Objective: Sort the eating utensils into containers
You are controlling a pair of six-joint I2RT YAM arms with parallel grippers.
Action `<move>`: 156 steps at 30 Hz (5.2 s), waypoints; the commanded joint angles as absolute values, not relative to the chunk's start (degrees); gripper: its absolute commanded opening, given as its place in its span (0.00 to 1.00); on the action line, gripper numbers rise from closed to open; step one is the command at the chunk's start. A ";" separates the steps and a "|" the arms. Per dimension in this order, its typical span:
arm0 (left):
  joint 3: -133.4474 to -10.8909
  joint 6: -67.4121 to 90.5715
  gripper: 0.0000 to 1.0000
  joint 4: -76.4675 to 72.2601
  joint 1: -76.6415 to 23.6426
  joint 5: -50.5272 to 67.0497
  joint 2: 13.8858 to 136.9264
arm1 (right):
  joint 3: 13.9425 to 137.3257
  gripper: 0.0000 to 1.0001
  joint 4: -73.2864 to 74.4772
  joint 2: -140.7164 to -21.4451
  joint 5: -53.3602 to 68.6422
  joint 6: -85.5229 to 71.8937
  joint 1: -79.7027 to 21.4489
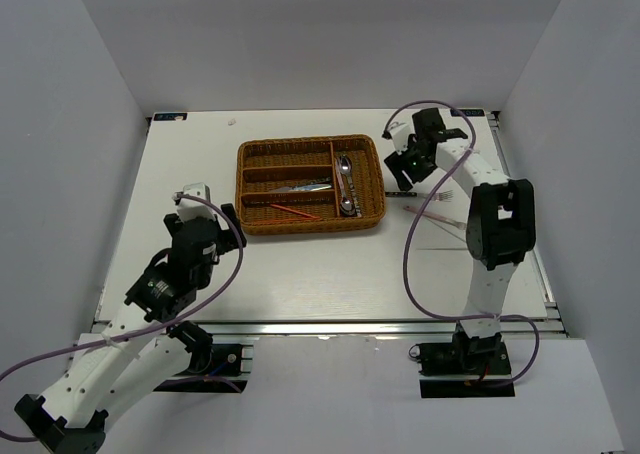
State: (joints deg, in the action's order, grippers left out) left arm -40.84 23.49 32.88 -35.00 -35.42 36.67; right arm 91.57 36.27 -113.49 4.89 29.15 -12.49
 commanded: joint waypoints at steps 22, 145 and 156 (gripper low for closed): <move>-40.43 22.94 0.98 31.99 -35.33 -34.19 37.00 | 94.93 0.23 32.98 -127.26 -4.64 36.83 -11.69; -39.99 22.41 0.98 31.38 -40.87 -32.70 33.75 | 74.88 0.34 22.06 -112.41 -4.57 33.31 -10.99; -39.99 22.59 0.98 31.55 -41.31 -33.13 34.63 | 75.76 0.38 22.23 -115.83 -2.99 32.61 -9.58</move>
State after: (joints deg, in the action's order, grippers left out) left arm -40.10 22.13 31.29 -40.93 -32.32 34.35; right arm 75.22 21.71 -112.27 -3.70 33.28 -10.33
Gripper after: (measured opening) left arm 0.981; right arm 0.378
